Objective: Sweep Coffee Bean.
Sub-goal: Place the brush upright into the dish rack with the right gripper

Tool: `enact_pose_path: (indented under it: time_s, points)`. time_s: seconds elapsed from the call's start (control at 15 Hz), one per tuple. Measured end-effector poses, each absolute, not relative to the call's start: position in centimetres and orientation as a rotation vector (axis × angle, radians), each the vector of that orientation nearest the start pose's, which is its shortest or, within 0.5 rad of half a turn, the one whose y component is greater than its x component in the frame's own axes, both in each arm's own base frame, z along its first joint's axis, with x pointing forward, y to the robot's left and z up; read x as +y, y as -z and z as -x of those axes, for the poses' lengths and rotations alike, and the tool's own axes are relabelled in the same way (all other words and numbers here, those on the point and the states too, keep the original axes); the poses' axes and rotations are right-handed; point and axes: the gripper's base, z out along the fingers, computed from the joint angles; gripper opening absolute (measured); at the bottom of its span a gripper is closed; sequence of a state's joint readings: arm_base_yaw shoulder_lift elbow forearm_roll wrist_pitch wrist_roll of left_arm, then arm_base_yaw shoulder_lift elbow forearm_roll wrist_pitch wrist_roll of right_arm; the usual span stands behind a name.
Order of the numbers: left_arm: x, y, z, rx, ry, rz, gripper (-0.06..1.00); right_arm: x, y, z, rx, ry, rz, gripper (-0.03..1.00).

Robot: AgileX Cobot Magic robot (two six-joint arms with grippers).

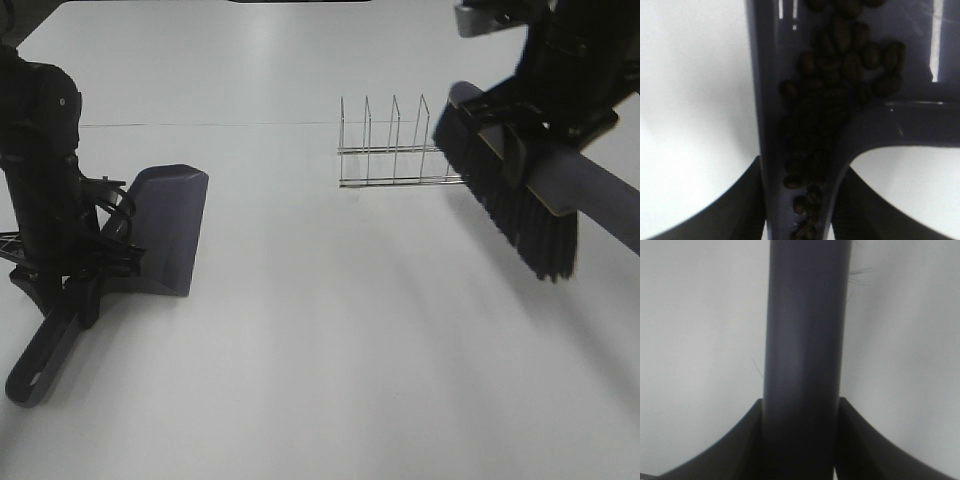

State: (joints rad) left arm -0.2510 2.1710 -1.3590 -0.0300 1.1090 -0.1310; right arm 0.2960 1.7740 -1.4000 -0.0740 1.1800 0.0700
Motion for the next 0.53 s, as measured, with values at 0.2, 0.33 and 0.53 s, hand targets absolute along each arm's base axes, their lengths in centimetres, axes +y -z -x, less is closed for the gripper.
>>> enact_pose_path:
  time_s: [0.2,0.33,0.53]
  points:
    - [-9.5,-9.6,-35.9,3.386,-0.027,-0.130,0.33,5.3,-22.0,-33.7,3.091,0.080,0.092,0.31]
    - [-9.8,-9.7,-36.0,3.371,0.012,-0.100,0.33,4.0,-20.6,-35.0,3.110,0.085,-0.007,0.31]
    - [-9.8,-9.7,-36.0,3.369,0.021,-0.093,0.33,4.2,-19.4,-37.5,3.121,0.105,-0.017,0.31]
